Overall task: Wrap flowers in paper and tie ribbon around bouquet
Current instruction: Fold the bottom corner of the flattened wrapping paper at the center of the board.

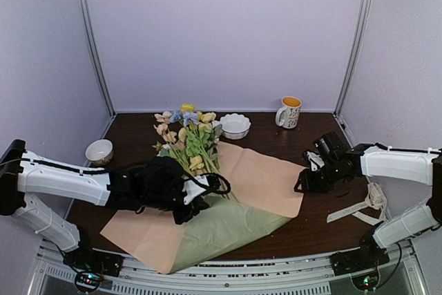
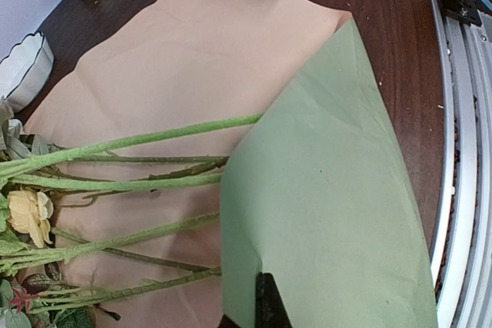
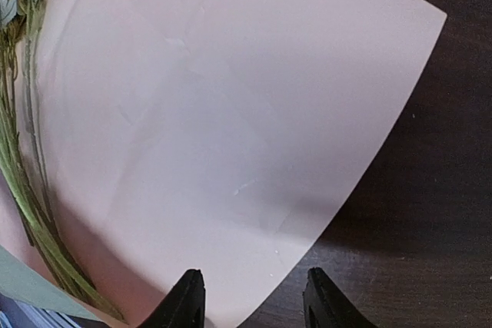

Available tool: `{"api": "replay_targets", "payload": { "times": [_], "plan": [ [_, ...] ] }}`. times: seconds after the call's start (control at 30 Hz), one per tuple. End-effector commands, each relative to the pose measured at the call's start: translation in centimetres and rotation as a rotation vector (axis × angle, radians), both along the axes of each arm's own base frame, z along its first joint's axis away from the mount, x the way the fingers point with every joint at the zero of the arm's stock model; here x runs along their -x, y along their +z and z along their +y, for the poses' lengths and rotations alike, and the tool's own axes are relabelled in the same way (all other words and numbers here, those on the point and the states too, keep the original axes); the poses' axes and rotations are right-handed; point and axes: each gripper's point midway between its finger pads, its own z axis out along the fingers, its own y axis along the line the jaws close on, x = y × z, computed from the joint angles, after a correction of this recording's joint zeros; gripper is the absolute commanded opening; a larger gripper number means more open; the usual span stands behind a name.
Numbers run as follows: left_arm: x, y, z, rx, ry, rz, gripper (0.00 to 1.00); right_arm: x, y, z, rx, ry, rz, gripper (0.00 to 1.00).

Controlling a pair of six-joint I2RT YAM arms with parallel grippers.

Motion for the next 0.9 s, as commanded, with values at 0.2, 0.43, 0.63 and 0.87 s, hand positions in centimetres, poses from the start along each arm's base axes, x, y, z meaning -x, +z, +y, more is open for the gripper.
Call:
{"api": "replay_targets", "payload": {
  "times": [0.2, 0.43, 0.63, 0.87],
  "plan": [
    [-1.4, -1.0, 0.0, 0.014, 0.071, -0.021, 0.0, 5.3, -3.1, -0.4, -0.031, -0.012, 0.2, 0.46],
    [-2.3, -1.2, 0.5, 0.012, 0.113, -0.055, 0.0, 5.4, 0.7, 5.4, -0.085, 0.311, 0.085, 0.49],
    [-2.8, -2.7, 1.1, -0.038, 0.147, -0.03, 0.0, 2.8, 0.5, 8.1, -0.035, 0.395, 0.066, 0.47],
    [-4.5, -5.3, 3.7, -0.186, 0.254, -0.003, 0.0, 1.8, -2.0, 11.3, 0.127, 0.493, 0.09, 0.44]
  ]
}}
